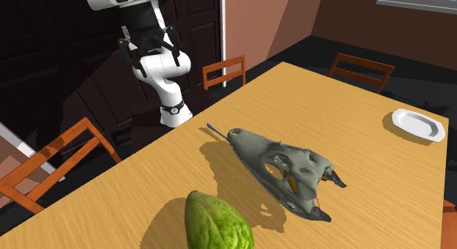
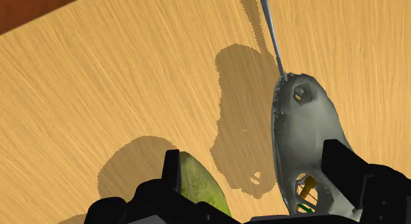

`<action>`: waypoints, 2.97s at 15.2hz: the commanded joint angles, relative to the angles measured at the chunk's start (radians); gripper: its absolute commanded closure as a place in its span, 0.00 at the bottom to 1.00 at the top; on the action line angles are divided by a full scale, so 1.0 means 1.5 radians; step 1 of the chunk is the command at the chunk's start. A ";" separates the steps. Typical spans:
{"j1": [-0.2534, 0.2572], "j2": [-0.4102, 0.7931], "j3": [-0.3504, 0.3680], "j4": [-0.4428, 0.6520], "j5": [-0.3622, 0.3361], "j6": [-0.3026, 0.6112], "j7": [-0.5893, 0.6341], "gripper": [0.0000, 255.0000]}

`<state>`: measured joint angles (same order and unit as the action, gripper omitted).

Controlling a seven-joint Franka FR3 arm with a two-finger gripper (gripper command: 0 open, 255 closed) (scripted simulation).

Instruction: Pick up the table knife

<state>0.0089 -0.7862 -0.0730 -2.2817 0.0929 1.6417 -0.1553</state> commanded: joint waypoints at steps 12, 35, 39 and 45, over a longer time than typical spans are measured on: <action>0.060 0.065 0.087 -0.151 0.023 0.171 -0.004 0.00; 0.135 0.347 0.215 -0.278 0.036 0.517 0.012 0.00; 0.135 0.347 0.215 -0.278 0.036 0.517 0.012 1.00; 0.135 0.347 0.215 -0.278 0.036 0.517 0.012 1.00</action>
<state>0.2117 -0.2660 0.2492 -2.6985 0.1464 2.4167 -0.1376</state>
